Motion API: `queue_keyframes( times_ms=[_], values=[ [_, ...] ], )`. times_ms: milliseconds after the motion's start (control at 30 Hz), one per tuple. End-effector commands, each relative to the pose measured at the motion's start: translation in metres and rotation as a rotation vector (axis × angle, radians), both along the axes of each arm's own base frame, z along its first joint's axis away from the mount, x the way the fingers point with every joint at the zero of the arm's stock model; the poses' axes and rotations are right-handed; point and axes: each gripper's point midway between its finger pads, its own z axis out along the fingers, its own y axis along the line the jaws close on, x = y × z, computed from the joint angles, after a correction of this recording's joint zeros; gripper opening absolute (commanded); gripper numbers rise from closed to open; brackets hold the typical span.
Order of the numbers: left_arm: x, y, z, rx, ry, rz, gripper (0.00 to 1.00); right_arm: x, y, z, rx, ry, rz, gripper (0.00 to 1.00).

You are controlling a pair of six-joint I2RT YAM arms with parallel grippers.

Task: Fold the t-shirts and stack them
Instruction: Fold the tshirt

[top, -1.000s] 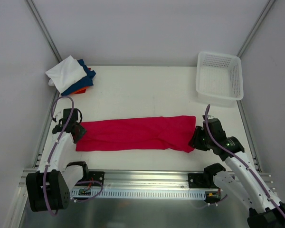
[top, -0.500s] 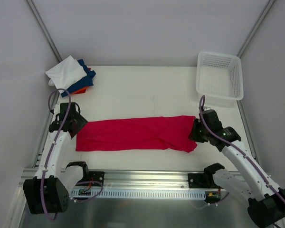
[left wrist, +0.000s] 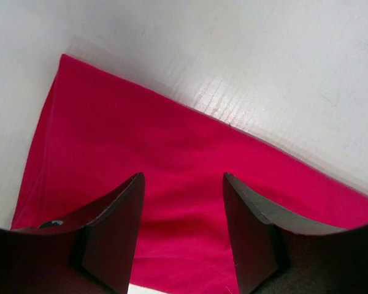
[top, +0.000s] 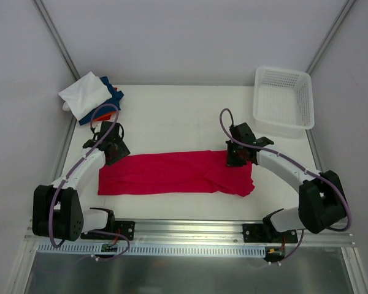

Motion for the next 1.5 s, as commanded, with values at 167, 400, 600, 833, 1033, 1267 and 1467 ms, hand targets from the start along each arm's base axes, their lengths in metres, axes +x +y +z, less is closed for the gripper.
queue_keyframes(
  times_ms=[167,400,600,833,1033,1267,1467],
  values=[
    [0.013,-0.011,-0.020,-0.003,-0.018,-0.076,0.47,0.027,0.023,0.002,0.033,-0.040,0.054,0.01],
    [-0.002,-0.015,-0.048,-0.029,0.060,-0.076,0.26,0.017,0.024,-0.012,0.038,-0.005,0.054,0.00],
    [-0.020,-0.020,-0.068,-0.038,0.117,-0.070,0.10,0.006,0.021,-0.032,0.033,0.036,0.042,0.01],
    [-0.019,-0.033,-0.083,-0.086,0.201,-0.088,0.00,0.004,0.018,-0.040,0.013,0.063,0.039,0.00],
    [-0.020,-0.044,-0.081,-0.106,0.212,-0.108,0.00,0.011,0.020,-0.040,-0.004,0.071,0.043,0.00],
    [-0.035,-0.054,-0.068,-0.127,0.198,-0.122,0.00,0.029,0.027,-0.044,-0.026,0.080,0.067,0.00],
    [-0.057,-0.062,-0.062,-0.138,0.189,-0.129,0.00,0.058,0.030,-0.044,-0.040,0.084,0.068,0.01]
  ],
)
